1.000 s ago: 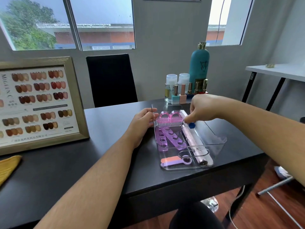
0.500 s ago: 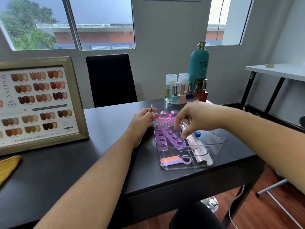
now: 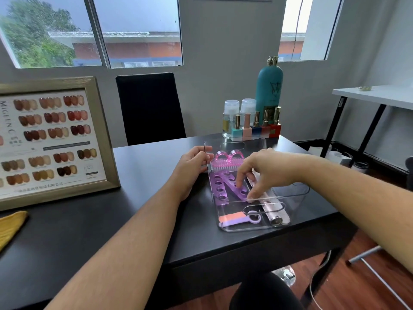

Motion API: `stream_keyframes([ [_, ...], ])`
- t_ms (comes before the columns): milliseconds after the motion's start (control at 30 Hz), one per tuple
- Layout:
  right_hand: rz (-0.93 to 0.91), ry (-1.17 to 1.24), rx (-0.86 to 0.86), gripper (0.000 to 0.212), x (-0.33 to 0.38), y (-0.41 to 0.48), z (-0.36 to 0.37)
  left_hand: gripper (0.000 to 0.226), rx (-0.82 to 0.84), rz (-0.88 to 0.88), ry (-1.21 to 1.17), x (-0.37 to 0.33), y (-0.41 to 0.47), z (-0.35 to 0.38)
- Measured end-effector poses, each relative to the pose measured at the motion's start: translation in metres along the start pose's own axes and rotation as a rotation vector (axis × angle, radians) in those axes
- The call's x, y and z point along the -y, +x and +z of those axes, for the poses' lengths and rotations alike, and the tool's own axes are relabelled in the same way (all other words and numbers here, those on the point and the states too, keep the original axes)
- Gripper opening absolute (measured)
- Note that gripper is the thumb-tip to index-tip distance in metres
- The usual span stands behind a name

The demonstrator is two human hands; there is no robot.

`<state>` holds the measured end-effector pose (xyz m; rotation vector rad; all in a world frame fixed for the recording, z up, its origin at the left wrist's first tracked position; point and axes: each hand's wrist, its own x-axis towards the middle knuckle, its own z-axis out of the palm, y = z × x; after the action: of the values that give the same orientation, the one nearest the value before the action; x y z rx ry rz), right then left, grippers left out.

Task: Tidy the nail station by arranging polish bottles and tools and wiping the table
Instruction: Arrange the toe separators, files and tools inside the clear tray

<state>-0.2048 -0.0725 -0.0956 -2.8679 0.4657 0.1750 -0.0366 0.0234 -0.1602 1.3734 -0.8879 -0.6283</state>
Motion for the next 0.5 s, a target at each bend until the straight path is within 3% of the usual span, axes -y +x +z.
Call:
stream_keyframes([
  [333,-0.052,0.102,0.039,0.028,-0.005,-0.001,-0.003,0.026,0.008,0.032,-0.039,-0.001,-0.003,0.0],
  [500,-0.06,-0.015,0.09,0.032,0.006,0.006,-0.007,0.026,0.012,0.043,-0.05,-0.002,-0.004,-0.001],
])
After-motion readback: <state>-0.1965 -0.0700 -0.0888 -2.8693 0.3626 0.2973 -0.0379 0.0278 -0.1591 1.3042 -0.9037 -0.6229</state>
